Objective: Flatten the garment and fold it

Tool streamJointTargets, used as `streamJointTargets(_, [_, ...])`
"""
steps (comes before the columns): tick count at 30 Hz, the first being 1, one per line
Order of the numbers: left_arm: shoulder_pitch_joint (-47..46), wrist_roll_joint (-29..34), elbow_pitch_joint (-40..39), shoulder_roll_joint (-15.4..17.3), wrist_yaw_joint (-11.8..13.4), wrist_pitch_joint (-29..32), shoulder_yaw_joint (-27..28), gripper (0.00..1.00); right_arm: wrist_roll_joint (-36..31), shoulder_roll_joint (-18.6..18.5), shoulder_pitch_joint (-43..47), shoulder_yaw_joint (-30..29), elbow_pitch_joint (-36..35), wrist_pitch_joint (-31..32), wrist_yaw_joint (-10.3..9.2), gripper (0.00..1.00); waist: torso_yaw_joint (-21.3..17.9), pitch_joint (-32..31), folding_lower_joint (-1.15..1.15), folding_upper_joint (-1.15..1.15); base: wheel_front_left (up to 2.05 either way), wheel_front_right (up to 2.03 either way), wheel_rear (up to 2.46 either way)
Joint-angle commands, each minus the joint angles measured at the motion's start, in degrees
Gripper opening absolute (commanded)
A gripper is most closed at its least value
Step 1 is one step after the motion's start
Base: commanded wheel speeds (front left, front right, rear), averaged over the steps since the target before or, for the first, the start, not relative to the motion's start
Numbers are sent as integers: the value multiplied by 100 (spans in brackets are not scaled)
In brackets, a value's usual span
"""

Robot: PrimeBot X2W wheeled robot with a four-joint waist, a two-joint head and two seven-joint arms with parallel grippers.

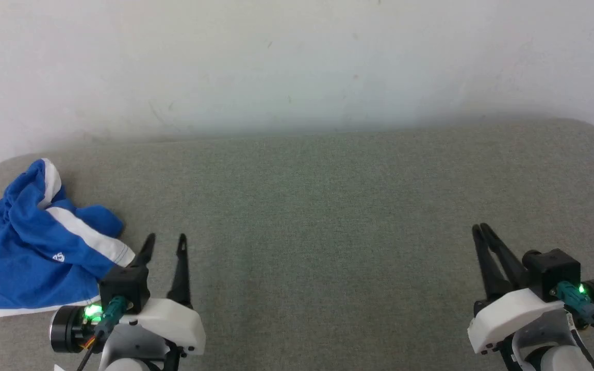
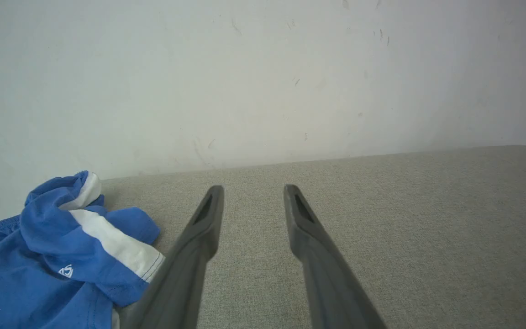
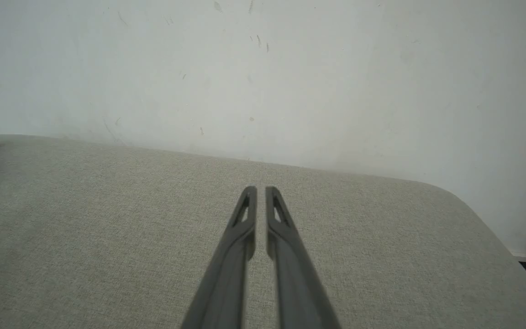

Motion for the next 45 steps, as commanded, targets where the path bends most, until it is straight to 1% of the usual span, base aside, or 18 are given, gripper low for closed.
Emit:
streamJointTargets(1, [-3,-11,2,0,19,-23,-3,100,26,0,0,-14,0,-23,0,100,0,3,0,-1,0,0,0])
streamJointTargets(14, [-16,-49,-28,0,166,-179,-40,100,268,-1,12,-63,-64,-179,-1,100,13,18,0,-1,0,0,0])
streamJointTargets(23, [-43,-25,-90,0,255,-275,-54,100,413,-1,16,-51,-121,-274,-2,100,95,38,0,-1,0,0,0])
streamJointTargets(33, [-70,-22,-174,1,366,-394,-33,100,519,-1,30,-7,-166,-394,-3,100,364,75,0,-1,0,0,0])
streamJointTargets(45, [-71,-25,-268,13,499,-538,35,100,629,-2,62,42,-214,-537,-4,100,829,105,0,-1,0,0,0])
